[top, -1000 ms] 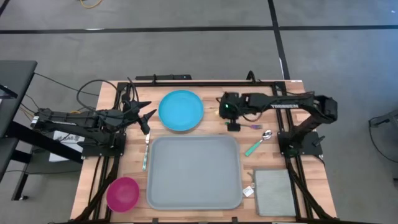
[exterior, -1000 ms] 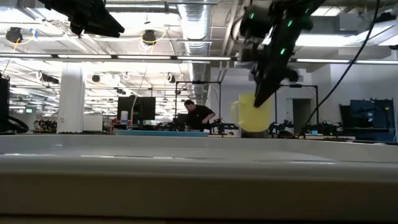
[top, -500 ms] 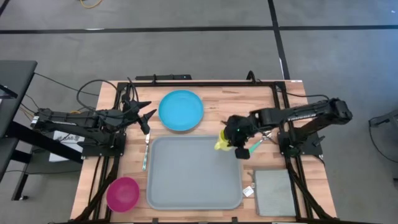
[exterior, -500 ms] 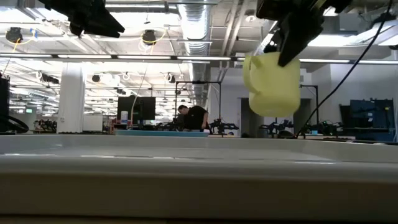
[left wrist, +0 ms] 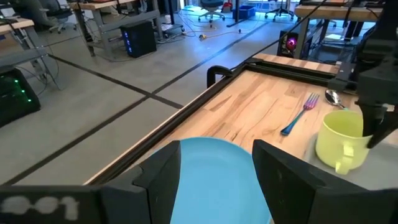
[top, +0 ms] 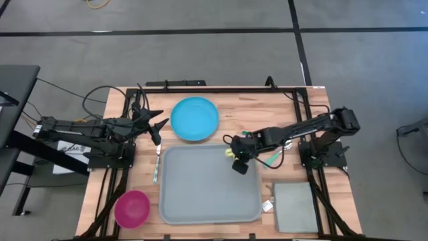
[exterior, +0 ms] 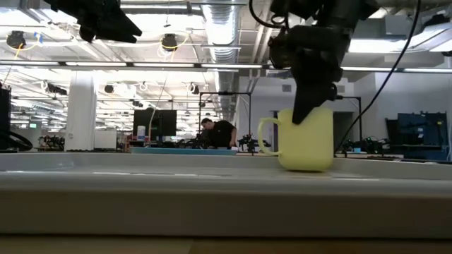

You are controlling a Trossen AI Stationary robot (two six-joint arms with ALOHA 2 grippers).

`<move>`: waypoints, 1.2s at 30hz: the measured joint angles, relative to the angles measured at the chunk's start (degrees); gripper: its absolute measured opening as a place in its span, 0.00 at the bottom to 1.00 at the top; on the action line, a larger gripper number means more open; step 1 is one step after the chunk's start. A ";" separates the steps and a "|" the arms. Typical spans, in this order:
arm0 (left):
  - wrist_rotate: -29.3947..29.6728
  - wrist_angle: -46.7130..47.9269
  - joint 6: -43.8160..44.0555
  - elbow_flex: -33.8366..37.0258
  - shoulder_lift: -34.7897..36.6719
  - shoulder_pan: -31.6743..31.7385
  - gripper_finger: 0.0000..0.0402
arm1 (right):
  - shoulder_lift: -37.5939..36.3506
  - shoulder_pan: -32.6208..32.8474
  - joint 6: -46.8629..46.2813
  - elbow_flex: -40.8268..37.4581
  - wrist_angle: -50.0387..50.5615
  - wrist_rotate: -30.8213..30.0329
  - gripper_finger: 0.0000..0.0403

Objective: Set up tray
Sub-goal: Put the yellow mug on the gray tray, then put the blue plate on the gray tray to the bottom right of the yellow mug

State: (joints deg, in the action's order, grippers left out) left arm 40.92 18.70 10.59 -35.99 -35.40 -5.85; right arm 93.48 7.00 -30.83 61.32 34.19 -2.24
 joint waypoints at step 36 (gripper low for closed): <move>-0.04 1.39 0.39 0.00 0.00 -0.02 0.48 | -0.49 1.12 3.53 -0.31 0.53 5.62 0.36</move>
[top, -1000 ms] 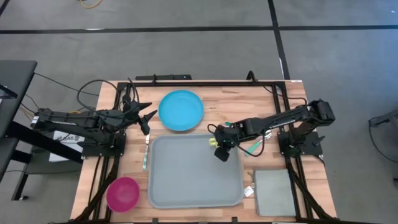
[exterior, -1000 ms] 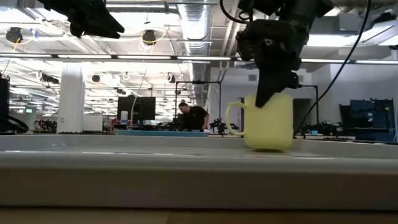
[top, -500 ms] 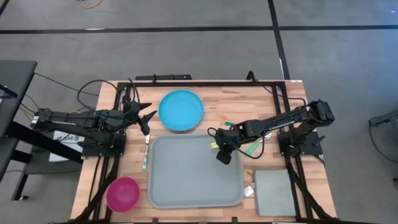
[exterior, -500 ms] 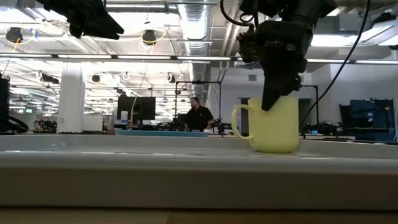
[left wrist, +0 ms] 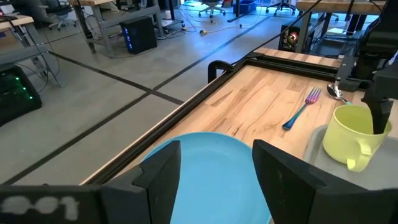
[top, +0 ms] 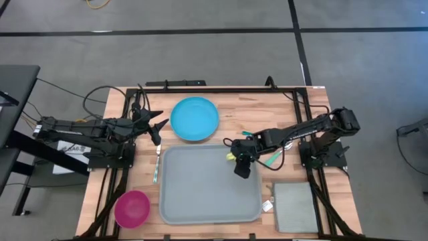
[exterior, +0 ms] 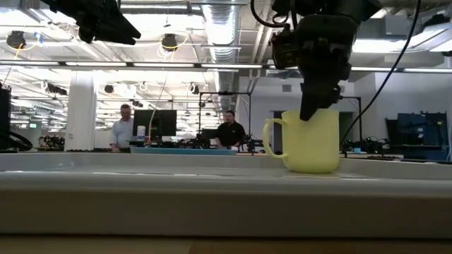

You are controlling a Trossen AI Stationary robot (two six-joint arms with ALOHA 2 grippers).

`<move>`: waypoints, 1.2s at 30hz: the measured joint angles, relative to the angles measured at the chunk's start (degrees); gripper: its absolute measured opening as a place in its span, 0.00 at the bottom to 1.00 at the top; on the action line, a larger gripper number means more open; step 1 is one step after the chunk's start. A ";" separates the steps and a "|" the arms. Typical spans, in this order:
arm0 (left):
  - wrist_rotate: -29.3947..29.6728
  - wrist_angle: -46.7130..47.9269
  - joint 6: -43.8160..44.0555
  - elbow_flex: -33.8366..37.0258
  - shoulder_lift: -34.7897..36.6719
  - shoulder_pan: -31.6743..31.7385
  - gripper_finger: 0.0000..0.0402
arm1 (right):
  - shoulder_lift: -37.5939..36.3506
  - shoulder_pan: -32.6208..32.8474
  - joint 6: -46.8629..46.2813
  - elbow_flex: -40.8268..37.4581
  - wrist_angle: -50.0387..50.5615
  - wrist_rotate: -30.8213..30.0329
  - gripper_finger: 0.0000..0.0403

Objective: Set up tray
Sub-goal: Put the blue plate on the gray tray to the bottom right of the yellow mug

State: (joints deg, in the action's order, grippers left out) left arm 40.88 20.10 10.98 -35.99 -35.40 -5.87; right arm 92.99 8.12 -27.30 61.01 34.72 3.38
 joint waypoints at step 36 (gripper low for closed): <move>-12.26 4.52 5.02 0.00 -2.31 0.00 0.48 | -6.99 -7.06 28.36 23.17 28.94 -12.50 0.36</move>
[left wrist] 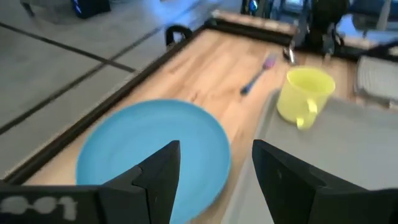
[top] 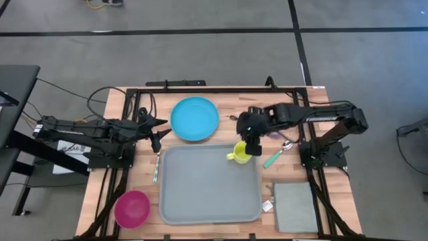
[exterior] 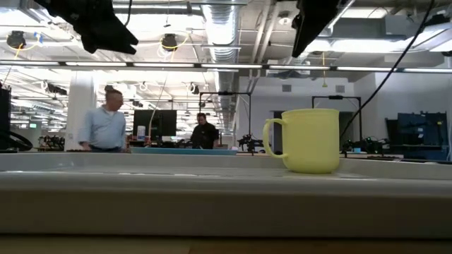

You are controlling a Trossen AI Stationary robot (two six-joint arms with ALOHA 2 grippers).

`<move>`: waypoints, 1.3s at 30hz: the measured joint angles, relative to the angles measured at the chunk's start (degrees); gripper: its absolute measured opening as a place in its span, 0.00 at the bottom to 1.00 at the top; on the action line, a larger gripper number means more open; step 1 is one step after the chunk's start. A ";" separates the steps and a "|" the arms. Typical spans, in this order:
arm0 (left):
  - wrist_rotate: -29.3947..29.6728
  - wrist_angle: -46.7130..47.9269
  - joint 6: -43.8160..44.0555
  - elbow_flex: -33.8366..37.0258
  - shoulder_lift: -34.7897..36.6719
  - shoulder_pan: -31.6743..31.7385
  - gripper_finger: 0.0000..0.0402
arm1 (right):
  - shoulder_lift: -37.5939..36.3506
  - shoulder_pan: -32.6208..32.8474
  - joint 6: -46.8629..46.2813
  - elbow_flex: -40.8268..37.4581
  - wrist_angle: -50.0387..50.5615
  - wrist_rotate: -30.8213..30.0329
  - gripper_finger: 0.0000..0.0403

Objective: Set up tray
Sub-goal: Put the blue plate on the gray tray to the bottom right of the yellow mug

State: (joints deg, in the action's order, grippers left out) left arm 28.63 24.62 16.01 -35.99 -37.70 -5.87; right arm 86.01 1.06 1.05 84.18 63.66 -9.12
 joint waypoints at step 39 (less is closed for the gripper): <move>-14.87 -13.56 -4.23 -24.82 -67.26 13.61 0.48 | -2.33 -6.34 0.49 -0.11 -7.01 0.15 0.35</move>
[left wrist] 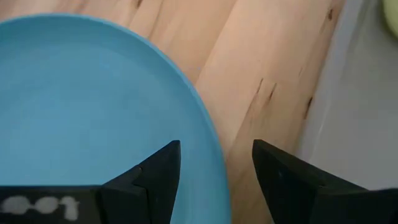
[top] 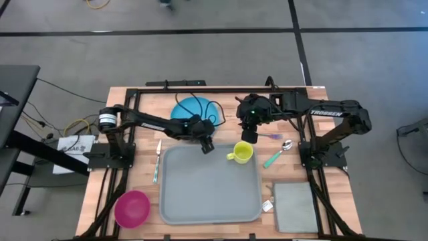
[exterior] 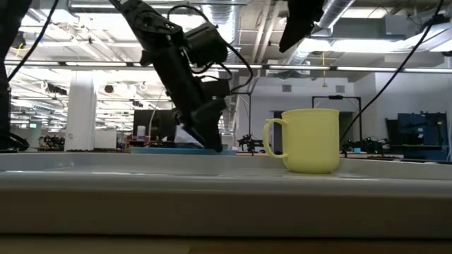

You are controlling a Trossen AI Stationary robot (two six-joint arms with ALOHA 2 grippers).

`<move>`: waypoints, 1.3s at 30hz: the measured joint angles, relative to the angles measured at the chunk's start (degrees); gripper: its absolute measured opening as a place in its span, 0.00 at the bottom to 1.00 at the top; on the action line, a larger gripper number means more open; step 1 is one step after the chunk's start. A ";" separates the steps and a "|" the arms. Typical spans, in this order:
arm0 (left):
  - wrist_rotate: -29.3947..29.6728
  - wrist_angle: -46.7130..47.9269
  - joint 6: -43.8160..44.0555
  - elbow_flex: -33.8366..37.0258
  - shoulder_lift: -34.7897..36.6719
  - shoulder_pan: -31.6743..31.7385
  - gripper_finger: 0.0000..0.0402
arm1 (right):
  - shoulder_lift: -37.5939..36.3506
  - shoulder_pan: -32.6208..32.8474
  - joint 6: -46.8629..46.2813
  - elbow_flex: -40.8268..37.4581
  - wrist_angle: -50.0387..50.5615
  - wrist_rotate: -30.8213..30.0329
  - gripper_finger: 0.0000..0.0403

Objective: Set up tray
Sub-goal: Put the blue plate on the gray tray to the bottom right of the yellow mug

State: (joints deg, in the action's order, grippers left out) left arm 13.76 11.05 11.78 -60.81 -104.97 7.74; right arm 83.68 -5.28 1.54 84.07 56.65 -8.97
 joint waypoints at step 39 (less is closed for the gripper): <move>2.80 35.96 5.60 -14.81 -0.59 -8.25 0.00 | 0.00 1.55 -6.10 -2.12 3.34 -0.11 0.35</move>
State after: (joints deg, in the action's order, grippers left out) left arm 16.56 47.02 17.38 -75.62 -105.56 -0.51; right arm 83.68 -3.73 -4.56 81.95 59.99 -9.08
